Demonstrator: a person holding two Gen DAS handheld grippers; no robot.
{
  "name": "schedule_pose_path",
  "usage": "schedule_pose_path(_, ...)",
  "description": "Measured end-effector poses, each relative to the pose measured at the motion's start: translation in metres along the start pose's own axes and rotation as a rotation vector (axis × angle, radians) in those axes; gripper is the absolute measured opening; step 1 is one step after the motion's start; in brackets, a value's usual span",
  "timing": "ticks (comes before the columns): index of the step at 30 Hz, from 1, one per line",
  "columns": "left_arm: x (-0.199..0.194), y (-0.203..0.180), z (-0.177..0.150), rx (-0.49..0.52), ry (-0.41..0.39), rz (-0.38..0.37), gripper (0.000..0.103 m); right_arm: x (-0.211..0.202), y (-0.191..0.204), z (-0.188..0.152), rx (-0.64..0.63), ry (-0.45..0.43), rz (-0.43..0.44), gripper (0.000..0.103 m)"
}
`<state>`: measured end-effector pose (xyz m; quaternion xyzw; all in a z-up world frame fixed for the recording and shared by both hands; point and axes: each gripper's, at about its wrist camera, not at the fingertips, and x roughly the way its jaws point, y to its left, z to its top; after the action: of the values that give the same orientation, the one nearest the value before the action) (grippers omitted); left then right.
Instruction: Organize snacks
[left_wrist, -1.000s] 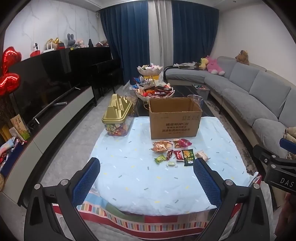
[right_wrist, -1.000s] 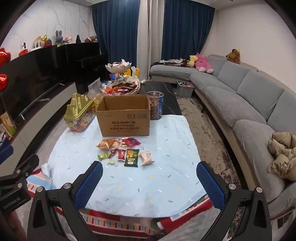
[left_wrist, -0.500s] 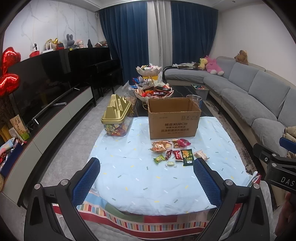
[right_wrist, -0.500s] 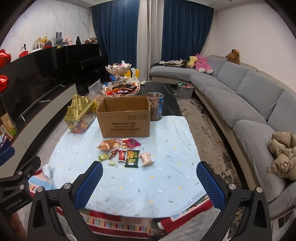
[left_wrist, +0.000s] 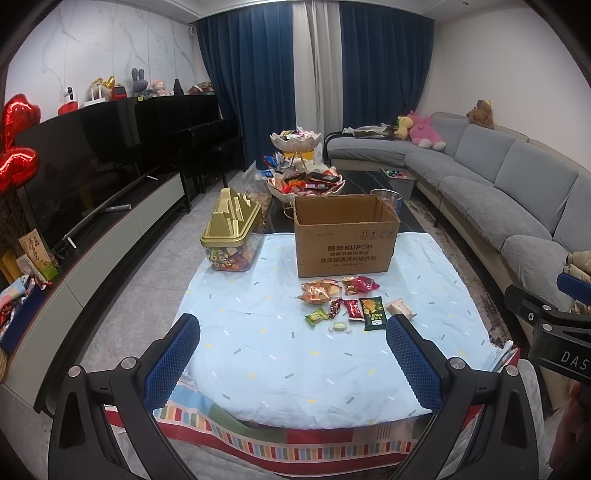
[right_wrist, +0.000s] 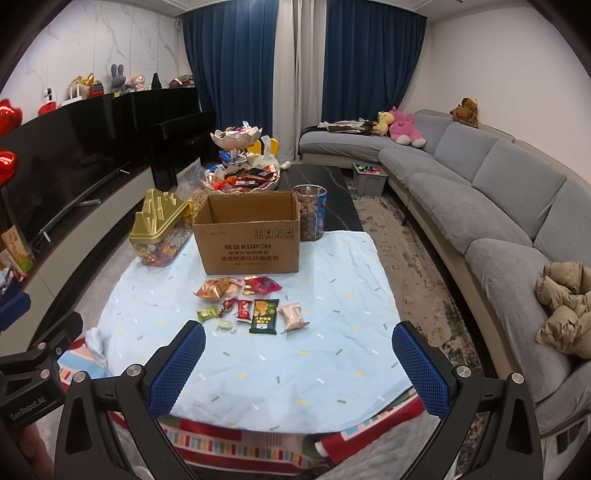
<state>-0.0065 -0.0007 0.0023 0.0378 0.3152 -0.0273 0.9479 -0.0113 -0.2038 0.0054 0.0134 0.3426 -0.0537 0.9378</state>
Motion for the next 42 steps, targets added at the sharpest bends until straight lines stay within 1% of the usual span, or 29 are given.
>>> schedule_pose_path(42,0.0007,-0.0032,-0.0007,-0.001,-0.003,-0.001,0.103,-0.0024,0.0001,0.0009,0.001,-0.004,0.003,0.103)
